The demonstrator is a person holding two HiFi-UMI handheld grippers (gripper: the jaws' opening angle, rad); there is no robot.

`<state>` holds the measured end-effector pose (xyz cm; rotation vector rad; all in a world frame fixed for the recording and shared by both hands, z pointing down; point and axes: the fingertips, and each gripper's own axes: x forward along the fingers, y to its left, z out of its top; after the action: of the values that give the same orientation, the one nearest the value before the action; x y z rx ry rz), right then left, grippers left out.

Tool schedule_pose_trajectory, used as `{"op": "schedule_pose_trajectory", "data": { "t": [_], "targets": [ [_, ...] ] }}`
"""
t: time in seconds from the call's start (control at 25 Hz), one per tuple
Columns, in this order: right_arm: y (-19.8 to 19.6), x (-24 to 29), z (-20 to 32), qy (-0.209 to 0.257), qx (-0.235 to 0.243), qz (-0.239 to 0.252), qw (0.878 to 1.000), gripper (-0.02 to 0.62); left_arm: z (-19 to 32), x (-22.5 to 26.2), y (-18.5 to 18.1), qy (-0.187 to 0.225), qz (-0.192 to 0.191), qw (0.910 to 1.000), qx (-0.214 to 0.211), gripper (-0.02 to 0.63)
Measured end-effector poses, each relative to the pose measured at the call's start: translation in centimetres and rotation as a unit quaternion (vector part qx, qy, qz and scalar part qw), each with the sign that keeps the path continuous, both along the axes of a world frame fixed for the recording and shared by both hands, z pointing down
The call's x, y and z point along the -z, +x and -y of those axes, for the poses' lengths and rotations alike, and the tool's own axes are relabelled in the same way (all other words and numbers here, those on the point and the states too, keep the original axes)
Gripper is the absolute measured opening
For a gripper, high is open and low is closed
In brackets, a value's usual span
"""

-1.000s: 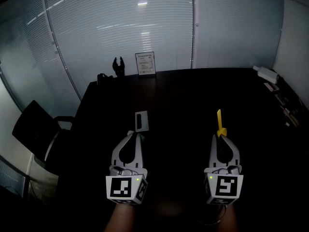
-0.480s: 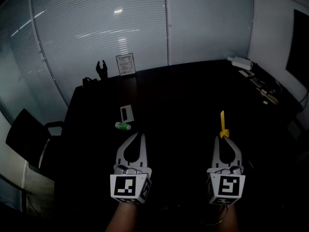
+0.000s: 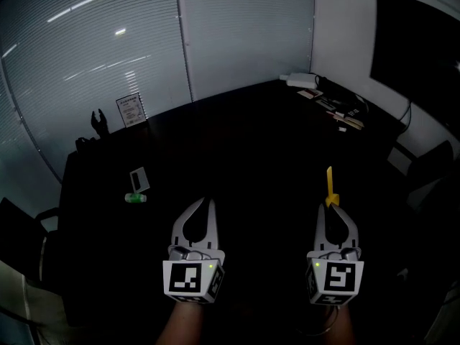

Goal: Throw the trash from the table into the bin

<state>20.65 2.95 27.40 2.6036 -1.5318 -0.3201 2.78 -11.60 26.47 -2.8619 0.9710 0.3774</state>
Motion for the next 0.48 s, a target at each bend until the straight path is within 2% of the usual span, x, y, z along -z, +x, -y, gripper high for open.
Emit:
{"op": "schedule_pose_trajectory", "data": {
  "t": [0.48],
  "targets": [
    [10.8,-1.9,-8.6,-0.007,-0.063,0.019,0.998,0.018,-6.3,-0.7,12.5,-0.009,0.012,0.9982,-0.057,-0.003]
  ]
}}
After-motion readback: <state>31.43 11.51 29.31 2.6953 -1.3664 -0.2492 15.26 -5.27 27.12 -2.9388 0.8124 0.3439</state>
